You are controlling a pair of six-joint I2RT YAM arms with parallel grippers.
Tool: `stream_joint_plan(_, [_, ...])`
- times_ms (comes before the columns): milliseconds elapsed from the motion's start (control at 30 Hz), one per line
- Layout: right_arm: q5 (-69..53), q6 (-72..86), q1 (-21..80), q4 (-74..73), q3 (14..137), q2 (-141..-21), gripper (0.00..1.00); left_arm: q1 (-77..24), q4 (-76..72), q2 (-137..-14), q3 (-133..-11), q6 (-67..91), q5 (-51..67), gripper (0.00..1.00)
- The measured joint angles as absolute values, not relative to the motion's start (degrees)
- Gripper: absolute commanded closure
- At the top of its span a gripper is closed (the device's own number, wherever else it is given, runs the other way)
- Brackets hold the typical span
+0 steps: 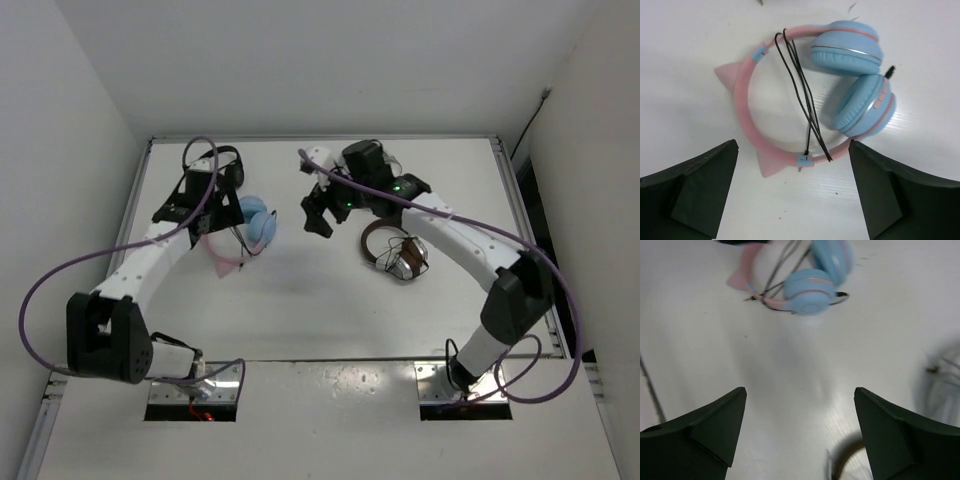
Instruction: Wrap the headphones
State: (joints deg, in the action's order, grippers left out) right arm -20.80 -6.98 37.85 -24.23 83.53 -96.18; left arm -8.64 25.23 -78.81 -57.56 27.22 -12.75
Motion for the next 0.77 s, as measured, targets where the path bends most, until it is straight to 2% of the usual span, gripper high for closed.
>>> stream_joint_plan(200, [-17.6, -9.0, 23.4, -25.2, 77.1, -86.4, 0.0, -8.1, 28.8, -71.7, -58.7, 17.5, -7.6, 0.01])
stream_joint_plan(333, [-14.5, -9.0, 9.5, -25.3, 70.6, -80.1, 0.0, -8.0, 29.8, -69.2, -57.0, 11.3, -5.5, 0.01])
stream_joint_plan(467, [-10.7, -9.4, -0.3, -26.0, 60.5, -72.7, 0.0, -7.6, 29.2, -67.1, -54.0, 7.3, -4.1, 0.01])
stream_joint_plan(600, [-9.6, -9.7, -6.3, -27.2, 48.1, -63.6, 0.0, -6.9, 28.2, -66.3, -49.7, 4.2, -1.0, 0.01])
stream_joint_plan(767, [-7.8, -9.8, -7.2, -27.9, 41.6, -56.5, 0.0, -6.3, 27.9, -66.7, -48.7, 2.1, 0.0, 0.01])
